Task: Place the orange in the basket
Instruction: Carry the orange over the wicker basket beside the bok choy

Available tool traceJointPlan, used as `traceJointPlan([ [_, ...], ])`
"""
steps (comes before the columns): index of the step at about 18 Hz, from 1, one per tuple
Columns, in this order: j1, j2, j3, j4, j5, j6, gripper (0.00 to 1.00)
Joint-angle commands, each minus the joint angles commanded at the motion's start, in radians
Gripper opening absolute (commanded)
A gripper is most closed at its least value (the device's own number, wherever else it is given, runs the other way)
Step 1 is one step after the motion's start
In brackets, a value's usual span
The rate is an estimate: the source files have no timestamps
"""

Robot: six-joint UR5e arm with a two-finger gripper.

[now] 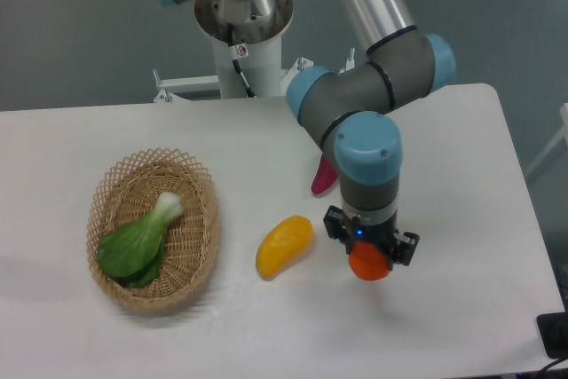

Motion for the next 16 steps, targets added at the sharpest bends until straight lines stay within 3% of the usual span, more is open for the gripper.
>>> traceJointPlan([
  [6,-0.097,0.014,-0.015,-0.008,0.003,-0.092,0.45],
  [9,-0.150,0.026,-0.020,-0.052,0.003,-0.114,0.45],
  [16,-0.273,0.037,-0.044,-0.054,0.006,-0.170,0.45],
])
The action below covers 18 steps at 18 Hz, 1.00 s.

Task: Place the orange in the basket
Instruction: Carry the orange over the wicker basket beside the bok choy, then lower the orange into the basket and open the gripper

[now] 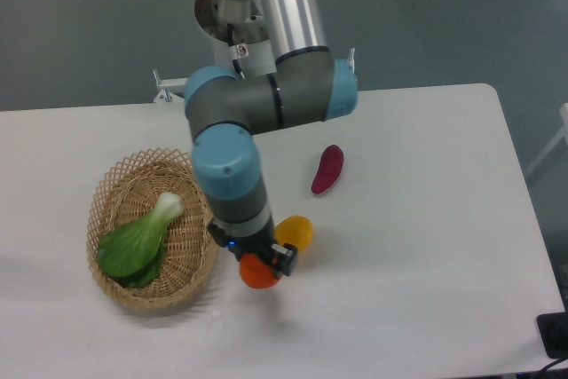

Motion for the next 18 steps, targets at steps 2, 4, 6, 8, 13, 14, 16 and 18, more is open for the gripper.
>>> traceJointPlan([
  [2,-0.035,0.000,-0.011,0.003,0.002,-0.015,0.45],
  [4,-0.064,0.000,-0.024,0.011,0.005,-0.017,0.45],
  [6,-0.089,0.000,-0.028,0.012,0.005,-0.022,0.45],
  [8,-0.106,-0.006,-0.034,0.017,0.006,-0.029,0.45],
  [13,-0.126,-0.017,-0.035,0.021,0.005,-0.035,0.66],
  [14,-0.126,-0.017,-0.035,0.024,0.003,-0.043,0.69],
  [16,-0.128,-0.015,-0.035,0.029,0.002,-0.045,0.76],
  [18,-0.128,-0.014,-0.035,0.038,0.002,-0.045,0.95],
])
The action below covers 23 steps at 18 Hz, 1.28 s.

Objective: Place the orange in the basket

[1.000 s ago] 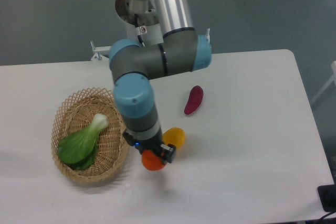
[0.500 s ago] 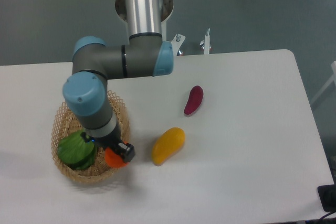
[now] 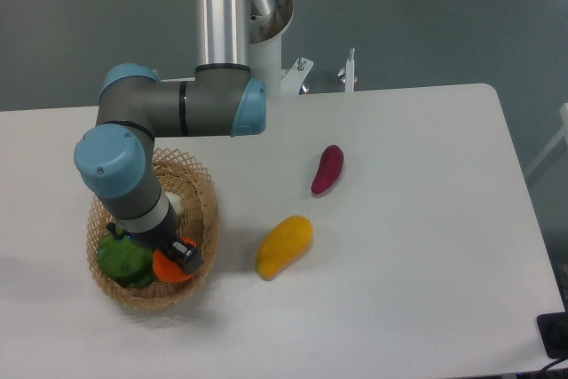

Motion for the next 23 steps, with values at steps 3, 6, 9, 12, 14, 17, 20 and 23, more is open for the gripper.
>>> traceJointPlan([
  [3,0.000,0.002,-0.005,0.002,-0.002,0.002,1.00],
  [6,0.006,0.008,-0.005,0.015,-0.002,0.002,1.00],
  [9,0.057,0.026,-0.021,0.045,0.000,-0.002,1.00],
  [12,0.130,0.067,-0.063,0.054,-0.003,0.015,1.00],
  [14,0.185,0.094,-0.089,0.055,-0.005,0.037,1.00],
  [17,0.267,0.110,-0.098,0.060,-0.003,0.096,1.00],
  [20,0.376,0.126,-0.095,0.055,-0.014,0.239,1.00],
  [23,0.460,0.123,-0.071,0.057,-0.034,0.291,1.00],
])
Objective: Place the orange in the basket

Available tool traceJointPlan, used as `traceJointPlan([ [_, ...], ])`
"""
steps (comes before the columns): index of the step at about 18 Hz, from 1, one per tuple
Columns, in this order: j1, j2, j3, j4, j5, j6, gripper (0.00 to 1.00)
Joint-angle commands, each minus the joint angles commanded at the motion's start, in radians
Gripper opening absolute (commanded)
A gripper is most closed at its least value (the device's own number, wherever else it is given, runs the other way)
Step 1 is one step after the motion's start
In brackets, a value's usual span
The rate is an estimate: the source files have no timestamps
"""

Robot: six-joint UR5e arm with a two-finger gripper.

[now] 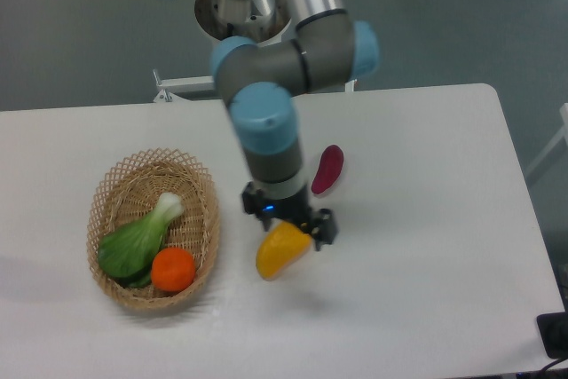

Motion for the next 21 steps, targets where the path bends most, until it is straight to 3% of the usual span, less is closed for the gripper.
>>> traceJointPlan([
  [6,0.134,0.000,-0.009,-0.012,-0.035,0.290,1.00],
  [11,0.189,-0.005,-0.015,-0.015,-0.046,0.466,1.00],
  [21,0.180,-0.002,-0.032,-0.015,-0.037,0.479,1.00],
])
